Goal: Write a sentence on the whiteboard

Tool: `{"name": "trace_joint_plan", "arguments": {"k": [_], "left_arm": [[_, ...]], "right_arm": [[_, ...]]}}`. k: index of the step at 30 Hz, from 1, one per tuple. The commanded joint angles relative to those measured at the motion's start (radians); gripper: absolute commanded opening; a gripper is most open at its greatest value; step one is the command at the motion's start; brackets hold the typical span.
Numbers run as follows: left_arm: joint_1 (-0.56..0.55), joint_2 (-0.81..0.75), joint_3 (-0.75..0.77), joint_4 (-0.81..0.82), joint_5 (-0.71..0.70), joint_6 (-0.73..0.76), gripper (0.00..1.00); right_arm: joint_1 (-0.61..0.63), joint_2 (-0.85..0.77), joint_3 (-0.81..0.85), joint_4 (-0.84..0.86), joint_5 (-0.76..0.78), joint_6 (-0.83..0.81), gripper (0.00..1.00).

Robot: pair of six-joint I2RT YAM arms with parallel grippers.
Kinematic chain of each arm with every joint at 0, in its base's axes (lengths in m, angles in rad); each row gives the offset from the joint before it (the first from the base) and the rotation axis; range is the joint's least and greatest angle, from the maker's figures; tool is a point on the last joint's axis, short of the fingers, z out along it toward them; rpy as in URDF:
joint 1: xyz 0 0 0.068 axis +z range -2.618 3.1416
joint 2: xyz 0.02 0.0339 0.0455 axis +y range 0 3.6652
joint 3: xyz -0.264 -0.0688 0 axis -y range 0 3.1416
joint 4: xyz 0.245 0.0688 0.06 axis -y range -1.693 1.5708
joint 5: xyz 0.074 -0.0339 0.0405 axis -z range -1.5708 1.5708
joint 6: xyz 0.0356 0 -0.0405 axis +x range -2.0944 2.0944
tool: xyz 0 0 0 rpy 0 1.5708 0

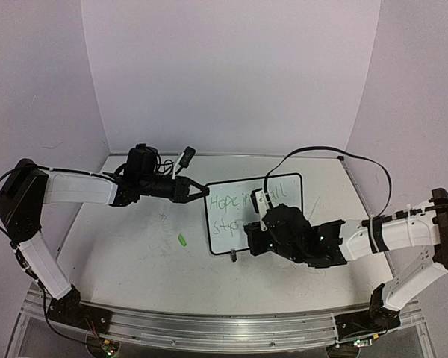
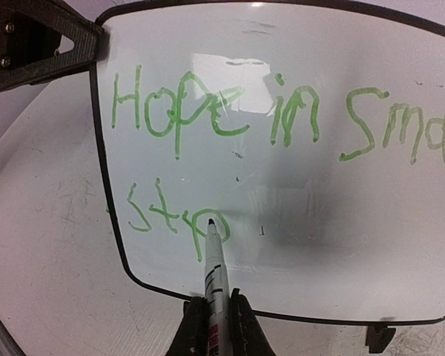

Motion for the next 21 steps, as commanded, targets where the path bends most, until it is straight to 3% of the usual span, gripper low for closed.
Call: {"name": "trace_joint_plan", "arguments": {"k": [1, 8, 21], "left_arm": [[0.001, -0.032, 0.011, 0.027, 0.003, -0.001, 0.17], [0.001, -0.018, 0.014, 0.025, 0.005, -0.007, 0.26], [-0.001, -0.011, 0.014, 0.017, -0.002, -0.003, 0.31]], "right_arm": [[0.006, -0.003, 0.042, 0.019, -0.007, -0.026, 0.0], [0.005, 0.03, 0.049, 0.021, -0.027, -0.017, 0.0], [0.005, 0.051, 0.071, 0.045, -0.036, -0.02, 0.0]]}}
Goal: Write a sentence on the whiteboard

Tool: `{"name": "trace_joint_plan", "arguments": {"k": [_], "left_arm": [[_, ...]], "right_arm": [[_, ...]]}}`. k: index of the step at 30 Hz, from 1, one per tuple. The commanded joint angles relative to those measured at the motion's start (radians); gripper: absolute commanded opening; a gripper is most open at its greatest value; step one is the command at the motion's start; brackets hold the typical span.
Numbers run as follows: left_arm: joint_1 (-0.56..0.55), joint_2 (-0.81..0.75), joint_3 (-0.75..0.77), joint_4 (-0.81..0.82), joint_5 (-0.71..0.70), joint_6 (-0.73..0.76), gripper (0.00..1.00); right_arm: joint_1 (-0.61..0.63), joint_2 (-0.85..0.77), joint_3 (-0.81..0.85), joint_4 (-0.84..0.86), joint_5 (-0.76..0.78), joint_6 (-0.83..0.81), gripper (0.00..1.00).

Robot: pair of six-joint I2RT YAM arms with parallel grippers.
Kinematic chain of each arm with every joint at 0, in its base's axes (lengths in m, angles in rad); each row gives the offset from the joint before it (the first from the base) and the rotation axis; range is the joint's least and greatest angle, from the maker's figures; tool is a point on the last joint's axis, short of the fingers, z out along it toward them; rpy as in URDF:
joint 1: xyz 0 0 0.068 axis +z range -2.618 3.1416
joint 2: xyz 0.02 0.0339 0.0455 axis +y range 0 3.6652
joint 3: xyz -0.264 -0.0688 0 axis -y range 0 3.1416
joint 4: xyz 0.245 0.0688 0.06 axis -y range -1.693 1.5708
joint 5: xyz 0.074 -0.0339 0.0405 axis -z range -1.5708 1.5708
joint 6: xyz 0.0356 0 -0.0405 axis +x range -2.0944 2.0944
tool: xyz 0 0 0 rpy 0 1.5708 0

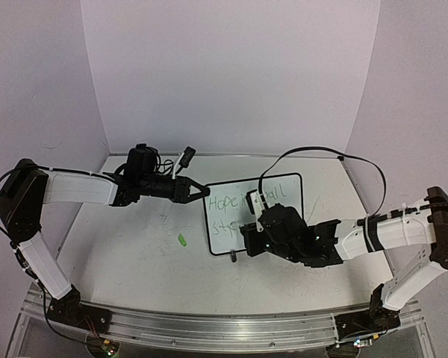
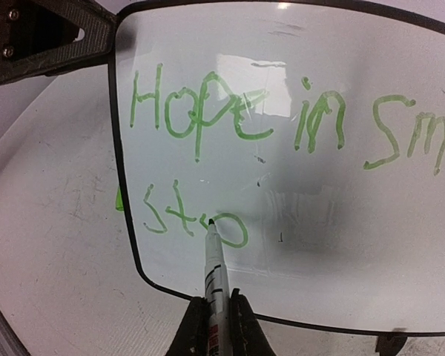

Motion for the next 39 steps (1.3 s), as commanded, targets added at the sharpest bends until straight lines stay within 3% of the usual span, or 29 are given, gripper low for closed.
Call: {"name": "trace_joint_plan", "arguments": {"k": [1, 5, 13, 24, 39], "left_arm": [[-0.001, -0.01, 0.014, 0.016, -0.002, 0.001, 0.33], [-0.001, -0.002, 0.018, 0.01, -0.004, 0.004, 0.39], [-0.001, 0.018, 0.028, -0.003, -0.008, 0.004, 0.38], [-0.004, 0.029, 0.033, -0.01, -0.004, 0.004, 0.26], [-0.005, 0.017, 0.035, -0.02, -0.018, 0.023, 0.07]], "right_arm": [[0.005, 0.018, 0.045, 0.037, -0.003, -0.003, 0.0], [0.005, 0.014, 0.045, 0.038, 0.006, -0.006, 0.0], [0.005, 0.038, 0.062, 0.044, -0.012, -0.008, 0.0], [0.005, 0.046, 0.065, 0.05, -0.017, -0.006, 0.0], [0.003, -0.072, -0.042, 0.01, 0.068, 0.04, 0.0]]}}
